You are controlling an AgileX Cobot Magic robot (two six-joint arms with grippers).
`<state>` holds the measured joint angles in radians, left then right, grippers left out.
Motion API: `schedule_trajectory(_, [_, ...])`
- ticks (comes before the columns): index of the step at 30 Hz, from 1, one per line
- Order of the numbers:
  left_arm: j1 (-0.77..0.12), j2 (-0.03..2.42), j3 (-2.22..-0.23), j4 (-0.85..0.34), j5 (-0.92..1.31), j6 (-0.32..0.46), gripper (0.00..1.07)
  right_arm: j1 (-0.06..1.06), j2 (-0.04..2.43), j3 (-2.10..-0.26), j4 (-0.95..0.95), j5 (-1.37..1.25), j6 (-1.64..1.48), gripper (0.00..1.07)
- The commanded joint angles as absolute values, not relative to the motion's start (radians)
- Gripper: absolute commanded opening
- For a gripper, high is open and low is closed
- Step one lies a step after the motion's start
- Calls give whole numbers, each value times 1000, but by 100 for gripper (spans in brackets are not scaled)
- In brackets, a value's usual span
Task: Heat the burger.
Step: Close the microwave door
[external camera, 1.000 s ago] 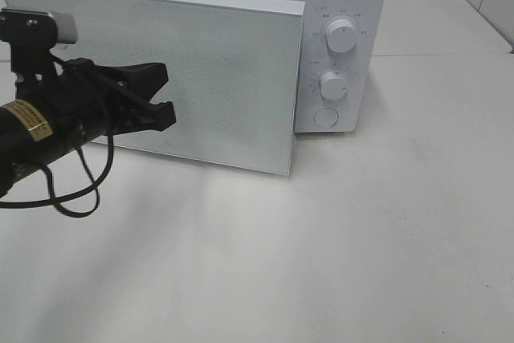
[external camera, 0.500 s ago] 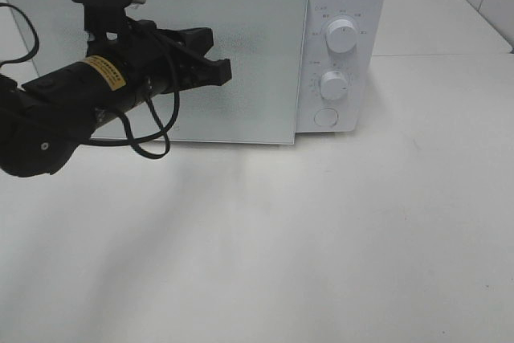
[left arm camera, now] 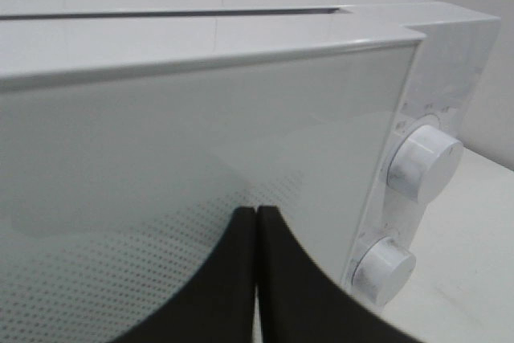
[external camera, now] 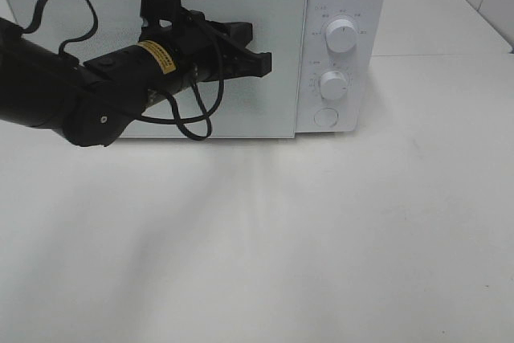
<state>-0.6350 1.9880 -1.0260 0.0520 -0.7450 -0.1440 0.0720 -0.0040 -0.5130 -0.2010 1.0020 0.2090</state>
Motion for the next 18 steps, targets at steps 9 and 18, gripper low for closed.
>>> schedule_trajectory(9, [-583,2048,-1133,-62,-728,-139,0,65,-28,-514,-200,1002,218,76])
schedule_trajectory(18, [-598,1999,-1135,35,-573,-146,0,65,-28,-514,-200,1002,218,76])
